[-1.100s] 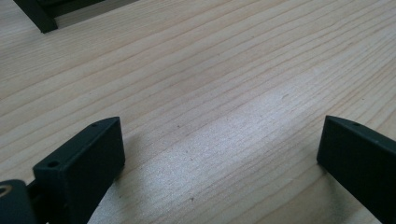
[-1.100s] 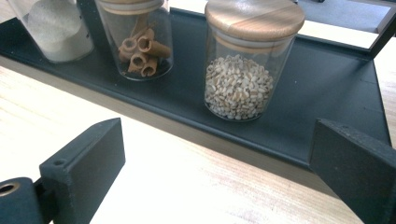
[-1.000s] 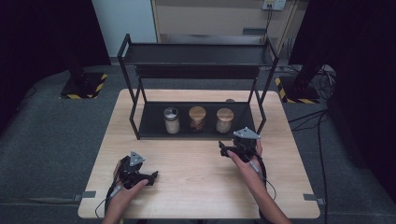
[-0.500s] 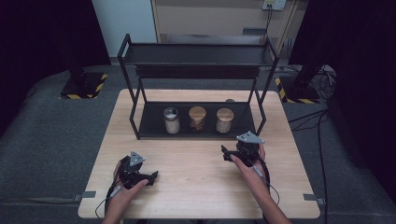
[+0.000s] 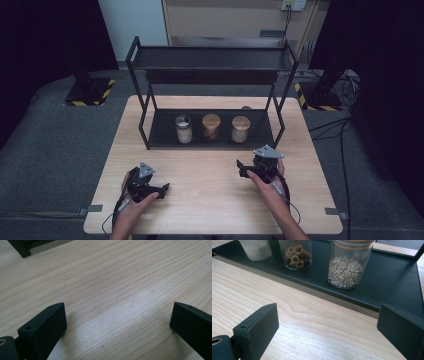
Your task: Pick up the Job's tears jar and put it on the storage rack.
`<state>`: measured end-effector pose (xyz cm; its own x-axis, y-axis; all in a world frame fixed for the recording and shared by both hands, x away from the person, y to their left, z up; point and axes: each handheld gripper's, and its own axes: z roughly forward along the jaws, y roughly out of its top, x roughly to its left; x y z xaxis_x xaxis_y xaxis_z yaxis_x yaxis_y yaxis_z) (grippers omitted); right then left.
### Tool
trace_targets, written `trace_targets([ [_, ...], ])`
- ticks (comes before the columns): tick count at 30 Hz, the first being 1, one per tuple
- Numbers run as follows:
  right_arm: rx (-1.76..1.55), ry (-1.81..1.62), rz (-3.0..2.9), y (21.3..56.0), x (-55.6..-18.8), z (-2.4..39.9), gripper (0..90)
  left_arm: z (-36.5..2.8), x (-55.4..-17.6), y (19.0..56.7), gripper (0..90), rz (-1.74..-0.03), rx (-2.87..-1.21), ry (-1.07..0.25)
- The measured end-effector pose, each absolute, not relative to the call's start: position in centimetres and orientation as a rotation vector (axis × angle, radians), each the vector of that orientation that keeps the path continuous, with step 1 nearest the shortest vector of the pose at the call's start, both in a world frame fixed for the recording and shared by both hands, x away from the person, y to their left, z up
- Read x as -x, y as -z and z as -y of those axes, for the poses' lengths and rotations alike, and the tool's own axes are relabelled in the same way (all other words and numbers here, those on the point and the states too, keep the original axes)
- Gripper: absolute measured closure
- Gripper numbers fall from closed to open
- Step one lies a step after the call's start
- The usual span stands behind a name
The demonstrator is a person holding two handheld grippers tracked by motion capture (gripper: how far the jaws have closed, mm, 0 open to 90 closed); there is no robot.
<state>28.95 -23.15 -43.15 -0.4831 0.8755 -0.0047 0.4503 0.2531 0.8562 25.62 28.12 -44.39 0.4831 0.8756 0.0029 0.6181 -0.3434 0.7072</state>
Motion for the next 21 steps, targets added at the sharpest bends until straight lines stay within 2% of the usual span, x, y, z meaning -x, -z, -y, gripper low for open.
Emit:
trace_targets([
  [21,-1.198,-1.17,-2.058,43.6,-27.4,23.7,3.8,-28.1,-25.6,44.4,0.0,-1.229,-2.082,-0.513],
])
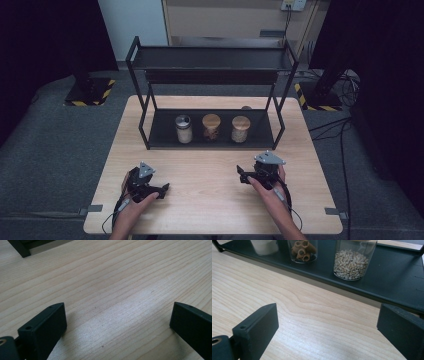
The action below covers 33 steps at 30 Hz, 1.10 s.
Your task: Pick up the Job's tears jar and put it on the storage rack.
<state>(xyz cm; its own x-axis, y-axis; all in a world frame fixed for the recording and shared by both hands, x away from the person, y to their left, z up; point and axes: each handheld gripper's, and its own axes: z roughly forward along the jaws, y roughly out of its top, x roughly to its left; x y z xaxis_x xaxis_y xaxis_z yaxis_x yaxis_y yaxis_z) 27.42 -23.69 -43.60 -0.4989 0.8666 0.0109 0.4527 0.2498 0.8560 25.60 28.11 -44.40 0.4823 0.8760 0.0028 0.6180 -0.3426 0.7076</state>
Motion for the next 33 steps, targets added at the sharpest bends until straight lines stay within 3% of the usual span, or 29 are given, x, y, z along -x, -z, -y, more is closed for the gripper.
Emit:
trace_targets([
  [14,-1.149,-1.159,-2.161,44.4,-26.0,23.3,3.8,-28.0,-25.4,44.4,0.0,-1.227,-2.082,-0.512],
  [33,-1.118,-1.008,-2.363,44.6,-27.2,21.1,2.0,-28.0,-25.3,44.4,0.0,-1.228,-2.081,-0.512],
])
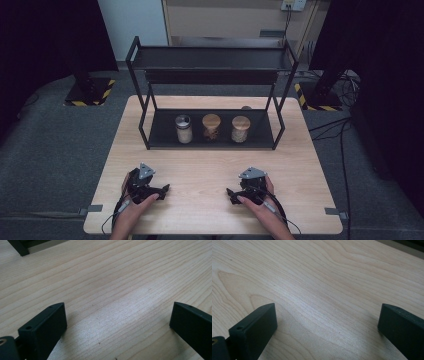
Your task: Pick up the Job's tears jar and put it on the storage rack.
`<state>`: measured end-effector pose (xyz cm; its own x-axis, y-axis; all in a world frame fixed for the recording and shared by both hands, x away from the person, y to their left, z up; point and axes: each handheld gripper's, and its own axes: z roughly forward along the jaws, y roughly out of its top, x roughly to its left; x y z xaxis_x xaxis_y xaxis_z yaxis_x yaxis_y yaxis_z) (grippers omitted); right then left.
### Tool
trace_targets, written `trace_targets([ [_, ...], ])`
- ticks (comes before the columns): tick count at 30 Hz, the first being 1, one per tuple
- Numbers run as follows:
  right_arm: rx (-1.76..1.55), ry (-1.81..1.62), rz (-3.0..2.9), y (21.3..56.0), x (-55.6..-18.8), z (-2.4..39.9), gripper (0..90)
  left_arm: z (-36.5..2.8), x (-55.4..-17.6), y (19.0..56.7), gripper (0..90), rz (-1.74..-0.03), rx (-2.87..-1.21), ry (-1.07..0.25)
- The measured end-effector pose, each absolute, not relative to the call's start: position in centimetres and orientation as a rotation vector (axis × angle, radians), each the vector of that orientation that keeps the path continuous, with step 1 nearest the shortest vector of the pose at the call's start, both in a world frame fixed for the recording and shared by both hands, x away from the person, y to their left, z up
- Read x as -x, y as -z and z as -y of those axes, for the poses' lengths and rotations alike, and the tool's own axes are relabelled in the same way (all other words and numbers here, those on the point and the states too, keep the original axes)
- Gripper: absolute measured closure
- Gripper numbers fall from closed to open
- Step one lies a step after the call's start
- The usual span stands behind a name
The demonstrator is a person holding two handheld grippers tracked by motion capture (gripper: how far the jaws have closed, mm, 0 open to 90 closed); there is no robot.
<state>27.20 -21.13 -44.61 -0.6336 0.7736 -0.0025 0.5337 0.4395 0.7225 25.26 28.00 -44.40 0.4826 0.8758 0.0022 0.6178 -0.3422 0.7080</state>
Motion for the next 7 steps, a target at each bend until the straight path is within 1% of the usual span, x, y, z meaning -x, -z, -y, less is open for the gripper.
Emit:
trace_targets([
  [7,-1.127,-1.007,-2.37,44.59,-27.41,21.11,0.5,-28.01,-25.26,44.41,0.0,-1.228,-2.081,-0.511],
])
